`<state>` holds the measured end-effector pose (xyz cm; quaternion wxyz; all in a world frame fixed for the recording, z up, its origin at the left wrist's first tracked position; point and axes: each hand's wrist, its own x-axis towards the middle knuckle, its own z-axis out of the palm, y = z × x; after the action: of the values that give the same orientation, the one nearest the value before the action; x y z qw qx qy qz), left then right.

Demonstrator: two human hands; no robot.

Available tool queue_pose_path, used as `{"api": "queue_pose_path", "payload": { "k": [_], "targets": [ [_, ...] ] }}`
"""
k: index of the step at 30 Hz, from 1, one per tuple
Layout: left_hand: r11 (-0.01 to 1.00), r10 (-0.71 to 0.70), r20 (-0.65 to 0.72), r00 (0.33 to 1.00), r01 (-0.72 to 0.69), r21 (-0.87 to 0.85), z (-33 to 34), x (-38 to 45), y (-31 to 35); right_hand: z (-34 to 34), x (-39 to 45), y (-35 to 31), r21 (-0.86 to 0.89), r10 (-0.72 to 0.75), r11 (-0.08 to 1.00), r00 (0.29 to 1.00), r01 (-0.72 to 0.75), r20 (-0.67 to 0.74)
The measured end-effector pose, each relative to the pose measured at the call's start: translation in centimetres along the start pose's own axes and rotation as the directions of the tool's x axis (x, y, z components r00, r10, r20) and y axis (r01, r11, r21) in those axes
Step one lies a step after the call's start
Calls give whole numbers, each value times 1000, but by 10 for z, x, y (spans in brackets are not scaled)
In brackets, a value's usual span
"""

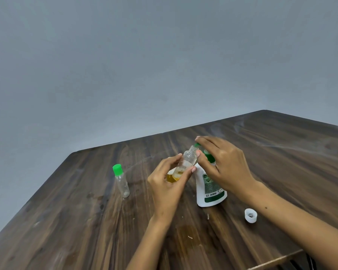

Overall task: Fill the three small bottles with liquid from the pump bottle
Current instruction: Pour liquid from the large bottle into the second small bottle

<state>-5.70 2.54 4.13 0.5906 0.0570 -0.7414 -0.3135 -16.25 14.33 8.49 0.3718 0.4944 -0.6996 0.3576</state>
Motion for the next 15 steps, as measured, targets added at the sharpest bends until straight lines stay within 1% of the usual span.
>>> {"api": "queue_pose_path", "payload": {
  "k": [3, 6, 10, 15],
  "targets": [
    [1000, 9, 19, 1000, -9, 4, 0, -1, 0, -2, 1, -2, -17, -12, 1000, 1000, 12, -9],
    [1000, 11, 16, 1000, -11, -3, 0, 0, 0, 1, -4, -1, -36, -6, 999, 1000, 6, 11],
    [1000, 9, 19, 1000, -9, -11, 0, -1, 1, -1, -3, -1, -34, -8, 999, 1000, 9, 19],
    [1000, 0, -2, 1000, 0, -23, -1, 0, 1, 0, -3, -1, -13, -22, 1000, 1000, 22, -6]
  ]
}}
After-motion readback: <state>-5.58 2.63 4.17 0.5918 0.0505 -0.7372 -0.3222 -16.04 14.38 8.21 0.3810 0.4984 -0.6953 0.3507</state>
